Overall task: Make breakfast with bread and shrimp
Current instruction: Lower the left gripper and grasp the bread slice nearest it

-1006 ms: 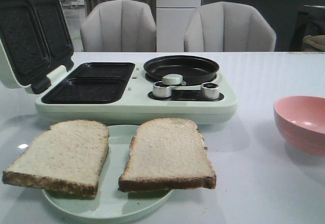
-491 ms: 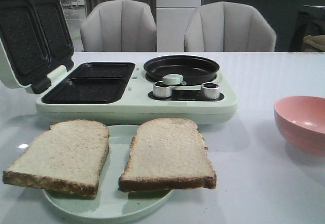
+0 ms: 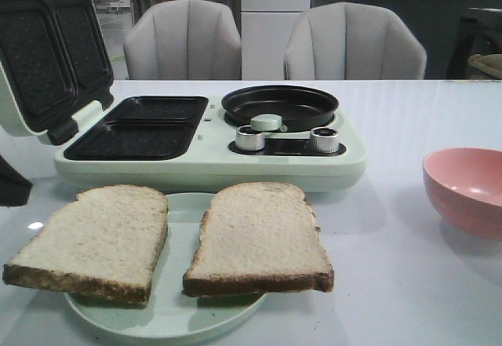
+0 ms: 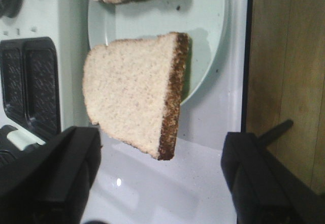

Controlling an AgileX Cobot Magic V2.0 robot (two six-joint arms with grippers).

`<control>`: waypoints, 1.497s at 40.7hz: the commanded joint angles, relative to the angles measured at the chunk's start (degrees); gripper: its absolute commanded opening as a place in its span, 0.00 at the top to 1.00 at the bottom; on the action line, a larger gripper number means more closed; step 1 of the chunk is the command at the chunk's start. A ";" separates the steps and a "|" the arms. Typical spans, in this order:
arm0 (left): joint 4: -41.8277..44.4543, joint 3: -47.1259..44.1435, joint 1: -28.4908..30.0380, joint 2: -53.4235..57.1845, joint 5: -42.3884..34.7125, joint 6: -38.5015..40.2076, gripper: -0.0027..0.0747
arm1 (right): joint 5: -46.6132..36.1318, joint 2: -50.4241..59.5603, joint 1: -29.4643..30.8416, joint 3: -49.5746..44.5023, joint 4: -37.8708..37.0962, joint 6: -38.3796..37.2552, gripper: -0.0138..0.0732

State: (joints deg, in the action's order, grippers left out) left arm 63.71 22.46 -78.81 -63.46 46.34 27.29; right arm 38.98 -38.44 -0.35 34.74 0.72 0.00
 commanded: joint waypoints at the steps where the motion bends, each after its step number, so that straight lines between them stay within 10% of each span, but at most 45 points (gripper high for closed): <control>1: 3.78 1.42 1.83 -3.17 1.41 1.90 0.29 | -3.71 -0.16 0.12 2.15 0.22 0.50 0.14; 20: 12.41 4.39 19.53 -14.21 -7.92 5.33 0.30 | -3.71 -0.16 0.12 2.15 0.22 0.50 0.14; 37: 16.51 4.39 22.27 -21.73 -12.45 6.43 0.31 | -3.71 -0.16 0.12 2.15 0.22 0.50 0.14; 61: 21.90 4.39 20.74 -23.05 -8.10 14.75 0.77 | -3.71 -0.16 0.12 2.15 0.22 0.50 0.14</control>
State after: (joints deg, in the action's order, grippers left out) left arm 84.36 26.02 -57.20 -88.04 34.89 41.09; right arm 38.98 -38.44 -0.35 34.74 0.72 0.00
